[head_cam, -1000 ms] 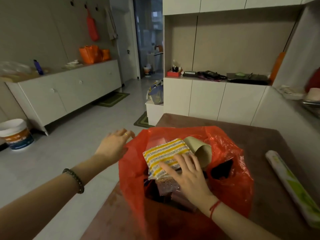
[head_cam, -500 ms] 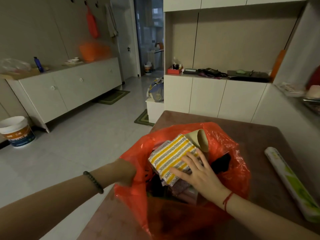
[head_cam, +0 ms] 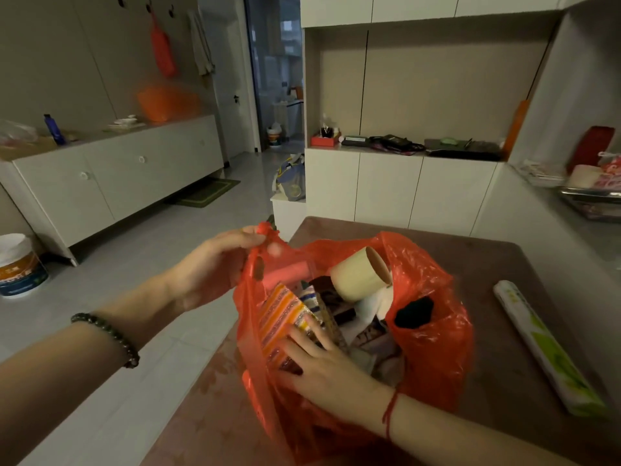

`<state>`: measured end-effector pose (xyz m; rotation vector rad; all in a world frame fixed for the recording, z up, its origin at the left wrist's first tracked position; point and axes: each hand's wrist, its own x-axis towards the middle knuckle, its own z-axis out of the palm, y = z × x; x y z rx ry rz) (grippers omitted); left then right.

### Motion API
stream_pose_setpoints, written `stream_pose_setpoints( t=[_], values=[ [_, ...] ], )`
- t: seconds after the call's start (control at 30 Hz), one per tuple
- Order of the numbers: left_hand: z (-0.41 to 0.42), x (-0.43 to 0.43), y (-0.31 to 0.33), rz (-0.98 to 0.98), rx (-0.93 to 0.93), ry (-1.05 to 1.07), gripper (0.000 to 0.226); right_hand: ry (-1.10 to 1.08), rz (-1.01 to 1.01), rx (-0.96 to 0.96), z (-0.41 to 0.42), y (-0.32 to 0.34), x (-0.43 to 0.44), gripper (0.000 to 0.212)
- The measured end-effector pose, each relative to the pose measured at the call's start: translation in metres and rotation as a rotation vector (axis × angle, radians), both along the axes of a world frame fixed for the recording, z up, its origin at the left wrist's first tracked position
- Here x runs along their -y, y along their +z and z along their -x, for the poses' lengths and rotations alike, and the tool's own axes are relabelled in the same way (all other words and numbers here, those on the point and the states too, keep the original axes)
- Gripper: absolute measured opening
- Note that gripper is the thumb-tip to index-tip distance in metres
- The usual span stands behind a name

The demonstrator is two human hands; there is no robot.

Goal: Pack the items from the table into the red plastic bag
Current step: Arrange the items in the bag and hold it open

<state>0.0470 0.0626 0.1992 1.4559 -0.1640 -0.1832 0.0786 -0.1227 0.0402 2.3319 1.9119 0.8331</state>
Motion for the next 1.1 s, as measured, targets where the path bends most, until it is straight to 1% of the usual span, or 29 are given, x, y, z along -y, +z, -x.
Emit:
stream_pose_setpoints(
  t=[0.03,0.07,0.1,0.13,0.17,0.2,0.23,0.27,0.3,0.33,0.37,0.4,0.43,0.47,0.5,0.53,0.57,0.6,0.63,0.67,0.7,0.73,0.8,0.83,0.87,0.93,0.97,1.03,1.1],
  values=[
    [-0.001,-0.004,-0.002,0.079,-0.007,0.035,0.046,0.063,0.038,-0.091,-0.002,0.012,0.01,0.032],
    [-0.001,-0.004,0.0,0.136,-0.013,0.069,0.052,0.079,0.034,-0.147,-0.007,0.023,0.02,0.042],
    [-0.002,-0.007,0.0,0.164,-0.008,0.094,0.051,0.021,-0.034,-0.13,-0.016,0.03,0.031,0.053],
    [-0.001,-0.006,0.002,0.169,-0.007,0.119,0.044,-0.112,-0.12,-0.075,-0.029,0.034,0.043,0.066],
    [-0.003,-0.006,0.003,0.167,-0.004,0.138,0.036,-0.303,-0.178,-0.049,-0.043,0.035,0.056,0.083],
    [-0.003,-0.003,0.005,0.177,-0.009,0.165,0.031,-0.515,-0.167,-0.075,-0.055,0.038,0.069,0.102],
    [-0.005,-0.002,0.007,0.201,-0.01,0.186,0.034,-0.694,-0.12,-0.104,-0.063,0.041,0.082,0.117],
    [-0.006,0.002,0.009,0.221,-0.018,0.206,0.038,-0.841,-0.049,-0.123,-0.071,0.042,0.096,0.127],
    [-0.007,0.006,0.011,0.228,-0.015,0.214,0.037,-0.958,0.027,-0.139,-0.077,0.045,0.108,0.128],
    [-0.008,0.012,0.014,0.218,-0.01,0.222,0.031,-1.058,0.087,-0.182,-0.085,0.048,0.121,0.123],
    [-0.01,0.017,0.016,0.196,-0.005,0.229,0.025,-1.13,0.113,-0.228,-0.093,0.053,0.133,0.112],
    [-0.013,0.022,0.019,0.18,0.001,0.246,0.031,-1.161,0.113,-0.258,-0.1,0.059,0.145,0.094],
    [-0.019,0.025,0.019,0.166,0.007,0.268,0.041,-1.152,0.064,-0.31,-0.108,0.064,0.155,0.067],
    [-0.025,0.027,0.021,0.159,0.008,0.287,0.046,-1.131,-0.058,-0.409,-0.114,0.072,0.162,0.043],
    [-0.03,0.029,0.024,0.151,0.006,0.289,0.043,-1.099,-0.239,-0.514,-0.12,0.079,0.167,0.03],
    [-0.035,0.03,0.027,0.14,0.004,0.289,0.034,-1.064,-0.446,-0.615,-0.128,0.087,0.172,0.027],
    [-0.042,0.03,0.031,0.144,0.005,0.3,0.023,-1.032,-0.671,-0.711,-0.137,0.097,0.176,0.027],
    [-0.048,0.031,0.035,0.155,0.009,0.334,0.016,-0.997,-0.892,-0.801,-0.145,0.108,0.18,0.031],
    [-0.056,0.029,0.039,0.167,0.02,0.384,0.022,-0.964,-1.083,-0.893,-0.153,0.122,0.183,0.034],
    [-0.06,0.03,0.044,0.172,0.035,0.428,0.027,-0.916,-1.226,-0.994,-0.157,0.135,0.185,0.037],
    [-0.064,0.032,0.049,0.178,0.061,0.452,0.028,-0.854,-1.322,-1.087,-0.161,0.146,0.186,0.036],
    [-0.067,0.034,0.054,0.191,0.082,0.462,0.026,-0.801,-1.375,-1.154,-0.164,0.155,0.185,0.032],
    [-0.069,0.036,0.065,0.252,0.105,0.473,0.023,-0.713,-1.393,-1.162,-0.164,0.173,0.178,0.025],
    [-0.068,0.034,0.069,0.283,0.118,0.479,0.024,-0.665,-1.387,-1.13,-0.163,0.181,0.173,0.025],
    [-0.066,0.032,0.071,0.298,0.134,0.482,0.025,-0.614,-1.38,-1.091,-0.16,0.188,0.169,0.029],
    [-0.063,0.025,0.073,0.277,0.168,0.502,0.028,-0.53,-1.346,-1.051,-0.152,0.199,0.164,0.035],
    [-0.062,0.023,0.072,0.247,0.175,0.505,0.029,-0.508,-1.294,-1.07,-0.148,0.201,0.164,0.032],
    [-0.061,0.02,0.066,0.194,0.157,0.492,0.031,-0.508,-1.078,-1.183,-0.142,0.198,0.17,0.024],
    [-0.064,0.019,0.059,0.179,0.116,0.471,0.031,-0.52,-0.779,-1.357,-0.141,0.19,0.187,0.023]
  ],
)
